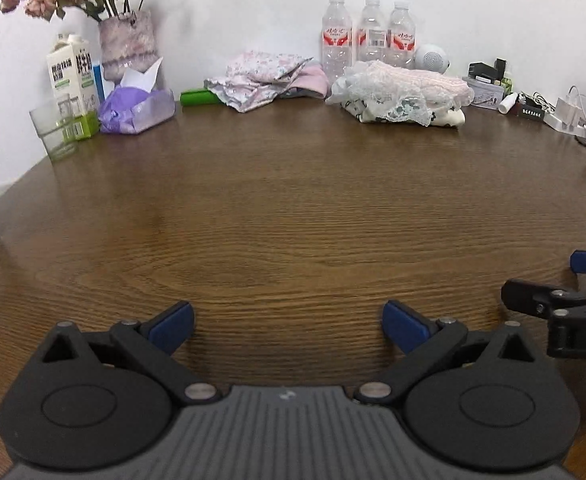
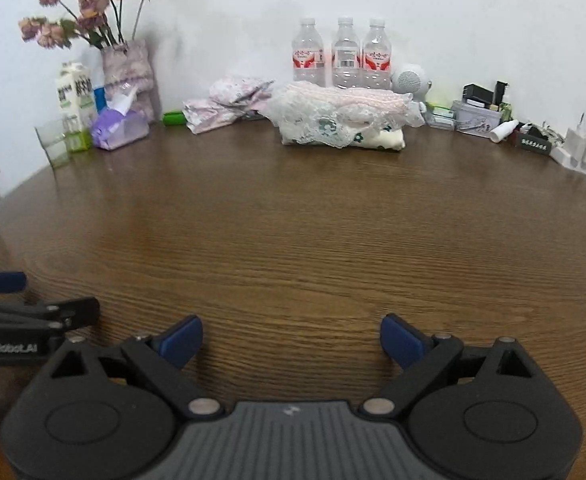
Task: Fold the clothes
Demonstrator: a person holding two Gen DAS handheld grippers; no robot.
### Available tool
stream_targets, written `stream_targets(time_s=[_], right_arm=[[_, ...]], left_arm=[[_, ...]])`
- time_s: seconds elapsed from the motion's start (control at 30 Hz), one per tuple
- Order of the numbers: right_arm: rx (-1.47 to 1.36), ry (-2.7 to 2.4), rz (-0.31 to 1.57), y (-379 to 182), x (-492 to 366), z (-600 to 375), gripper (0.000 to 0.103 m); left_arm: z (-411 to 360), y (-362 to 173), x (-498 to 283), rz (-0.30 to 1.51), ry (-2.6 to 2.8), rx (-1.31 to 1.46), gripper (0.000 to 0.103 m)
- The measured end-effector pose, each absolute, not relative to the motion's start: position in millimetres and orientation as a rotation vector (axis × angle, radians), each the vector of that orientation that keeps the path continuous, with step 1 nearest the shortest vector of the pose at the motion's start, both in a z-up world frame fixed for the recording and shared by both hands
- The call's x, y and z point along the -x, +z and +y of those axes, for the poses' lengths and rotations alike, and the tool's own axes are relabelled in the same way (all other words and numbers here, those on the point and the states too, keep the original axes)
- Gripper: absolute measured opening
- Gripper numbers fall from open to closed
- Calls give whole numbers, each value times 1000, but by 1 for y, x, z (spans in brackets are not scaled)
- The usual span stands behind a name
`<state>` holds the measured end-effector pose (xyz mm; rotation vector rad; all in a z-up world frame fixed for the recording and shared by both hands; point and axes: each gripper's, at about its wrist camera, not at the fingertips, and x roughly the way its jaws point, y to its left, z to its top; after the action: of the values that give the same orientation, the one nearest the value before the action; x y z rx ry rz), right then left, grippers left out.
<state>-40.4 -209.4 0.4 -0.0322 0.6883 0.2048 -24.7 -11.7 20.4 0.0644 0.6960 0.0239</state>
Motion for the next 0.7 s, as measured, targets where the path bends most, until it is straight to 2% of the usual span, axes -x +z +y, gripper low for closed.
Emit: stream_targets(time_s=[0.7], right_arm=[[14,107,699,12,22,-201,103]], left_arm=[[-17,15,18,700,29,3,103]])
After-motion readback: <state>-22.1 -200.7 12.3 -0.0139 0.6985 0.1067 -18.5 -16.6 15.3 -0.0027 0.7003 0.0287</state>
